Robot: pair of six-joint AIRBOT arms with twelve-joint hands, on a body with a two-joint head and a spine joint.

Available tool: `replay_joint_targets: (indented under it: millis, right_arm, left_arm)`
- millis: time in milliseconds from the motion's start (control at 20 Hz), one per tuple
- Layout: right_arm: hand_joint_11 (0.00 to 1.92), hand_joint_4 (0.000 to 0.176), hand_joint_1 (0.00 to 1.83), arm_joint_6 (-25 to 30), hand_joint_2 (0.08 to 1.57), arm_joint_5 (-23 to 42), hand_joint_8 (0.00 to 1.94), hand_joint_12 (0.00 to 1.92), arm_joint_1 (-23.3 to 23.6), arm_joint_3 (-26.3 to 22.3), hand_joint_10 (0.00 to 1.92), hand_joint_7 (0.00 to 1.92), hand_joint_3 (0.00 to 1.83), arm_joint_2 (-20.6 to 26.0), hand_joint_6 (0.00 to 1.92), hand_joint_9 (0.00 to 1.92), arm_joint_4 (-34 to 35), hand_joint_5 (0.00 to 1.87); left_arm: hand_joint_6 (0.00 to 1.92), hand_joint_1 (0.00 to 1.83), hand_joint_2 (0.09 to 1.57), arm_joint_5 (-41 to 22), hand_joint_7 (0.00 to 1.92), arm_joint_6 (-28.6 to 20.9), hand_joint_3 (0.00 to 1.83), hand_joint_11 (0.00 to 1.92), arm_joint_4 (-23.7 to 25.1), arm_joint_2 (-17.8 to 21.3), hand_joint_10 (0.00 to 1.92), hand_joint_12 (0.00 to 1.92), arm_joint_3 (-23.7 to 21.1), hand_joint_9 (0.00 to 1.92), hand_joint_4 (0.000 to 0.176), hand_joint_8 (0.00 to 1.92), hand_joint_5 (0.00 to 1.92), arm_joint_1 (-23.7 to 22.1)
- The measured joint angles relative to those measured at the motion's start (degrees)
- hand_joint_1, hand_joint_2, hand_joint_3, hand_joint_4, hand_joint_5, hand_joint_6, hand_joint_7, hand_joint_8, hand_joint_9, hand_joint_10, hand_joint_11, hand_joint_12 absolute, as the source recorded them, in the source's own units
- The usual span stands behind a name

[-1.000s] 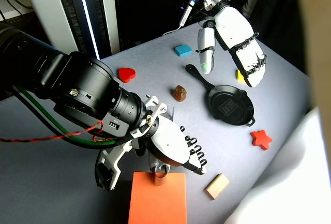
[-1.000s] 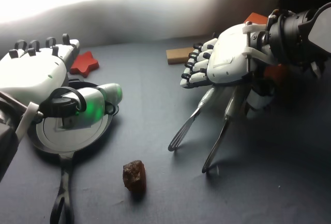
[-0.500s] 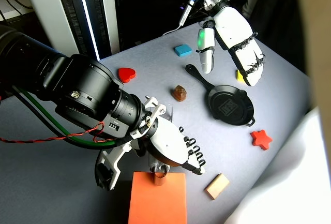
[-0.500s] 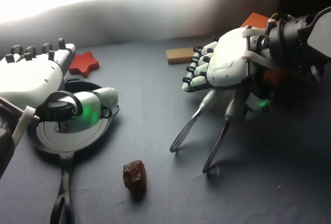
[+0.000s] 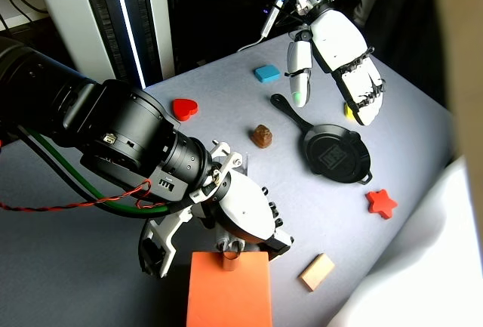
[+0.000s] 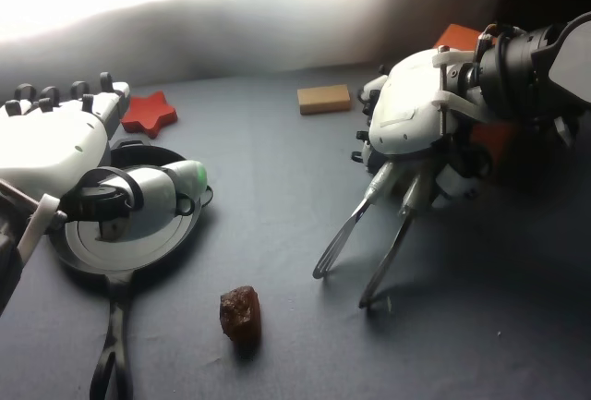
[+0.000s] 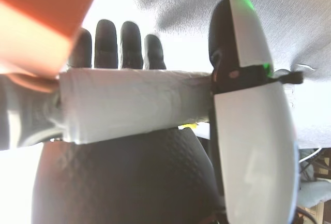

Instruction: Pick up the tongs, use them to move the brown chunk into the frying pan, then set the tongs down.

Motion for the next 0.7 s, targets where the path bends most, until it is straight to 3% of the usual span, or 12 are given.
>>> replay_joint_targets:
  millis: [150, 200, 250, 550, 700]
  right_arm:
    - [0.45, 0.000, 1.08, 1.0, 1.13, 0.8, 0.13, 1.55, 0.4, 0.0, 0.73, 1.02, 0.02, 0.0, 0.50, 0.74, 0.0, 0.76]
    - [0.48, 0.000, 1.10, 1.1, 1.18, 1.0, 0.14, 1.55, 0.7, -0.1, 0.74, 1.04, 0.03, 0.2, 1.09, 0.75, 0.0, 0.80]
    - [0.49, 0.000, 1.10, 1.2, 1.20, 1.0, 0.14, 1.56, 1.1, -0.6, 0.75, 1.05, 0.02, 0.5, 1.24, 0.76, -0.1, 0.78]
    - [0.50, 0.000, 1.09, 4.1, 1.24, 1.5, 0.14, 1.58, 3.3, -5.2, 0.77, 1.05, 0.00, 4.0, 1.33, 0.77, -0.3, 0.74]
    - [0.49, 0.000, 1.09, 10.1, 1.23, 1.2, 0.15, 1.58, 5.2, -9.0, 0.78, 1.05, 0.00, 6.6, 1.32, 0.77, -0.3, 0.75]
  left_arm:
    - [0.01, 0.00, 1.23, -1.0, 0.13, 0.0, 0.00, 0.00, -0.5, 0.0, 0.01, 0.53, 0.0, 0.15, 0.008, 0.01, 0.06, 0.1]
    - [0.00, 0.00, 1.23, -1.4, 0.13, 0.0, 0.00, 0.00, -0.6, 0.0, 0.00, 0.51, 0.0, 0.15, 0.011, 0.00, 0.04, 0.1]
    - [0.00, 0.00, 1.23, -1.8, 0.14, 0.2, 0.00, 0.00, -0.6, 0.0, 0.00, 0.51, 0.0, 0.15, 0.014, 0.00, 0.03, 0.1]
    - [0.00, 0.00, 1.23, -2.1, 0.12, 0.3, 0.00, 0.00, -0.7, 0.0, 0.00, 0.50, 0.0, 0.14, 0.008, 0.00, 0.03, 0.3]
    - [0.01, 0.00, 1.24, -2.2, 0.13, 0.3, 0.00, 0.00, -0.7, 0.0, 0.01, 0.52, 0.0, 0.14, 0.008, 0.00, 0.03, 0.3]
